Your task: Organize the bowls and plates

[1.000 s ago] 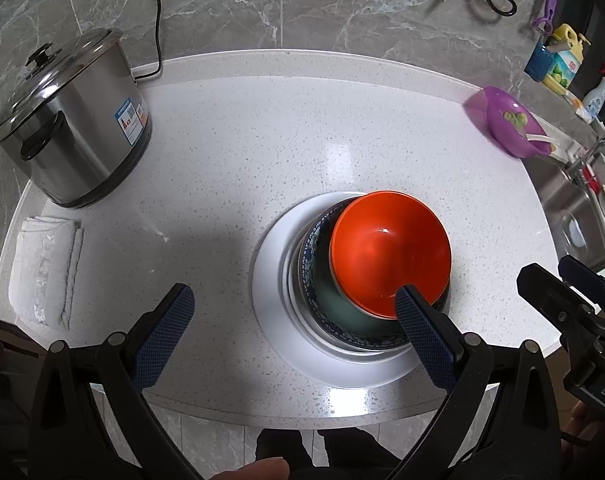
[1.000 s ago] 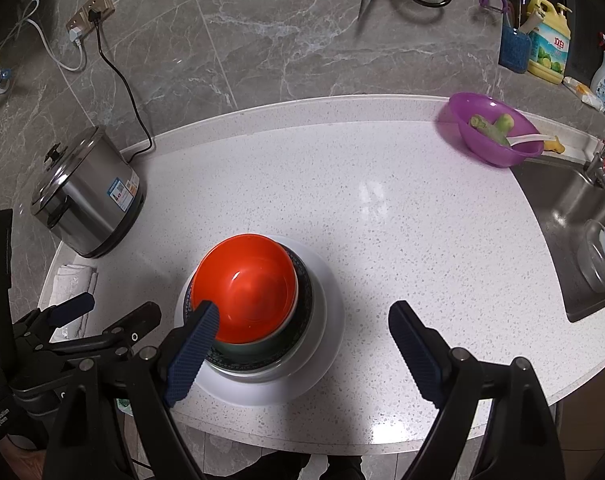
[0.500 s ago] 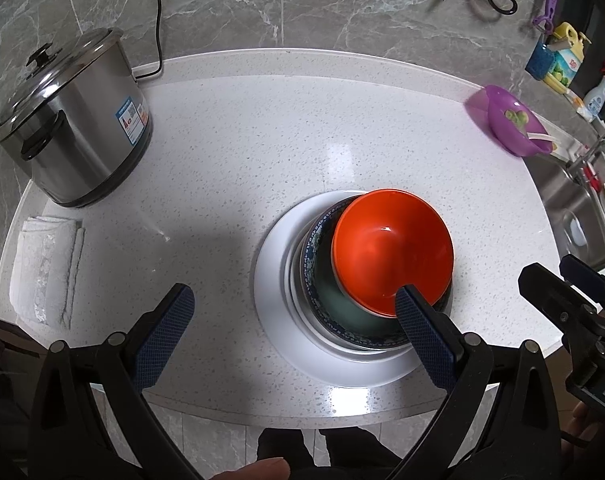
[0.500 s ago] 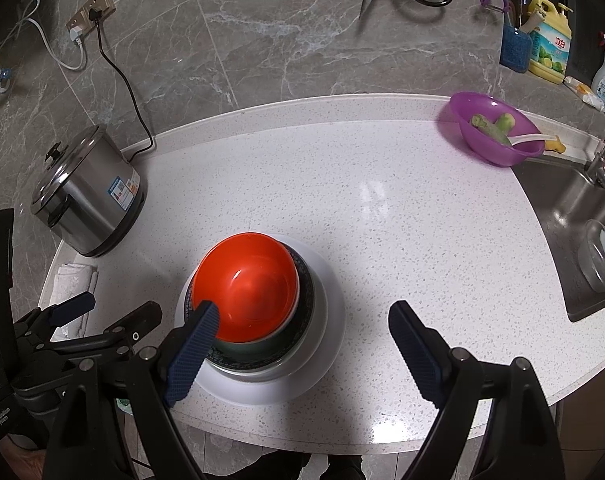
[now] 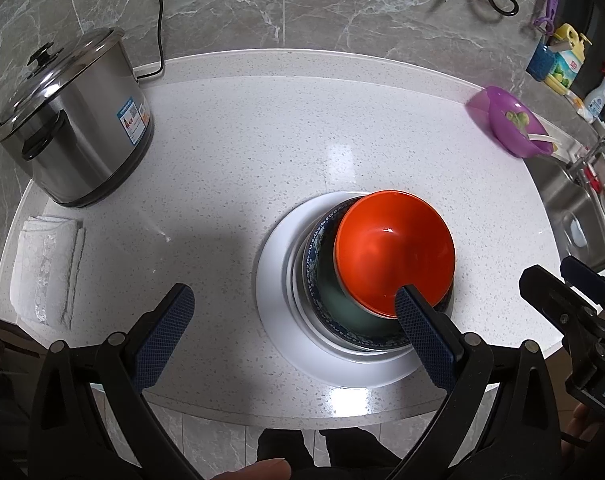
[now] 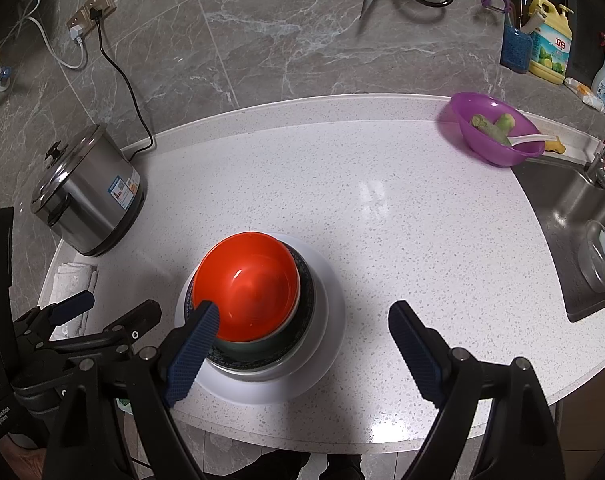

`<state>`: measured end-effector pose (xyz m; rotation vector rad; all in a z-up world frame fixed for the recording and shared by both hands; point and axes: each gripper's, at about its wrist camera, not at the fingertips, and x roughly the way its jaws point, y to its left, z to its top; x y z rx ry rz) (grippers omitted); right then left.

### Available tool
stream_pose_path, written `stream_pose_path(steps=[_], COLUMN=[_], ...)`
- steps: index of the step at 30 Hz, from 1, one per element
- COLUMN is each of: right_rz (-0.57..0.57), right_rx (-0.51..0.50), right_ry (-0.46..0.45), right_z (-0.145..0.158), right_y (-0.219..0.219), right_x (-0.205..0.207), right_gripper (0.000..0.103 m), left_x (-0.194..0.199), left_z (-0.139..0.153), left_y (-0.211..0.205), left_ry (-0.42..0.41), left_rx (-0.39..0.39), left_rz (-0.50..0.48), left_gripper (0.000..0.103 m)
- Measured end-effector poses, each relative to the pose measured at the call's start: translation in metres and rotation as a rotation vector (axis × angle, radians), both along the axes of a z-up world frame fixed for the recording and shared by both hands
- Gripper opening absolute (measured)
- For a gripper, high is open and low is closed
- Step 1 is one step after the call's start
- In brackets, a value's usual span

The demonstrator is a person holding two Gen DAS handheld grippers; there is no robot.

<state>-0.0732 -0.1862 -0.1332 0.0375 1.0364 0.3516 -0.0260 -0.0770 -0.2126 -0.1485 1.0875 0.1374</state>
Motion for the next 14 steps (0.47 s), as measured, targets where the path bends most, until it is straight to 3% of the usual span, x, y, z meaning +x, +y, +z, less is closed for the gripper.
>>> stream_pose_path(steps=[7, 14], right_rz=[-0.001, -0.002], right_rx=[0.001, 0.003], right_ry=[0.001, 0.008], right_z=[0.000, -0.003], right_y=[0.000, 0.003], right_x=[0.000, -0.001], right_gripper=[0.088, 0.088], left_x=[0.001, -0.001], left_z=[0.001, 0.011], left_y=[0.002, 0.002], left_ry=[-0.004, -0.066], left_rx=[0.004, 0.010], left_rz=[0.010, 0.013], left_gripper=[0.102, 0.102])
